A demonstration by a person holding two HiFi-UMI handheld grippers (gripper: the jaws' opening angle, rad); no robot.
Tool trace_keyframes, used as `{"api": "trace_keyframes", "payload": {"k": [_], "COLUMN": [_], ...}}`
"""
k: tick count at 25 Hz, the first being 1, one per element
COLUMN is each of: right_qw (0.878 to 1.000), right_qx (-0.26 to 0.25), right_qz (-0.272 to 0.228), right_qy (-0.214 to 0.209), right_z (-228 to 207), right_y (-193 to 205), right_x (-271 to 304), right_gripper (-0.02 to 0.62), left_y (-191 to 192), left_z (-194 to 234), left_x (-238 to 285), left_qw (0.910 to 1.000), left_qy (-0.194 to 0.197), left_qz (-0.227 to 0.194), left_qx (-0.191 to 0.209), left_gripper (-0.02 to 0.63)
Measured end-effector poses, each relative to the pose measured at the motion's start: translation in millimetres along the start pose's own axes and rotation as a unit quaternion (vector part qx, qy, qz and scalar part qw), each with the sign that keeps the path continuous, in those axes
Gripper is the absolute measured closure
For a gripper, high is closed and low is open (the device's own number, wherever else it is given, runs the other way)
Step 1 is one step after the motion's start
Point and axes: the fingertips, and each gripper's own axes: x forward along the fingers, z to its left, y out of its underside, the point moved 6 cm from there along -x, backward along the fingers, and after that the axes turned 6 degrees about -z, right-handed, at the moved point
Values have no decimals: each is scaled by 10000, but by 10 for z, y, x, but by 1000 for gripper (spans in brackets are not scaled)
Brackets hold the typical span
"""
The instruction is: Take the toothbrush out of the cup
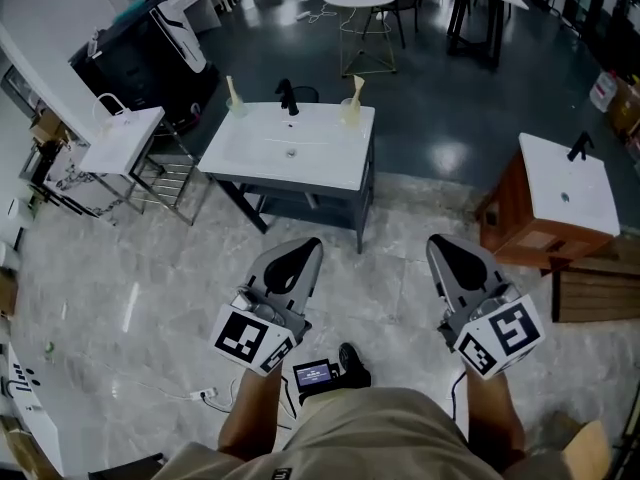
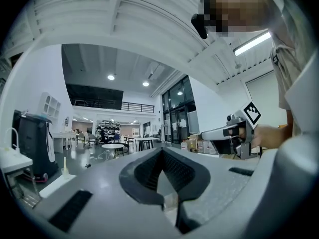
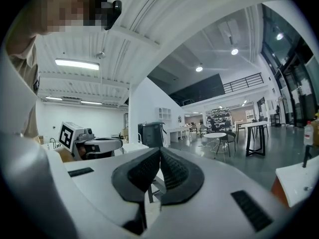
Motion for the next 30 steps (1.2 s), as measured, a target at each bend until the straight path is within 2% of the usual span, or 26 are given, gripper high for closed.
{"api": "trace_keyframes", "payload": {"k": [6, 12, 17, 24, 30], "right_qw": [9999, 9997, 9997, 9999, 9994], "right_qx": [-132, -231, -178, -4, 109], "right_qz": [23, 87, 144, 85, 153], "right_qy": [94, 14, -64, -140, -282], "right_z": [-9, -30, -202, -767, -1443], "right_y": [-37, -63, 26, 169, 346], "right_x": [723, 1263, 1677, 2350, 3012], "right_gripper": [591, 591, 591, 591, 591], "left_y": [42, 71, 187, 357, 571], "left_z": [655, 1120, 1458, 1940, 2401], "left_x": [156, 145, 200, 603, 1333], "left_qw": [9998, 9996, 9994, 9986, 9977], "left_qy": [147, -10, -233, -497, -618], "left_qz": [-117, -217, -122, 88, 225], "left_qx": [-65, -166, -219, -166, -155], "left_gripper": [600, 600, 600, 600, 600]}}
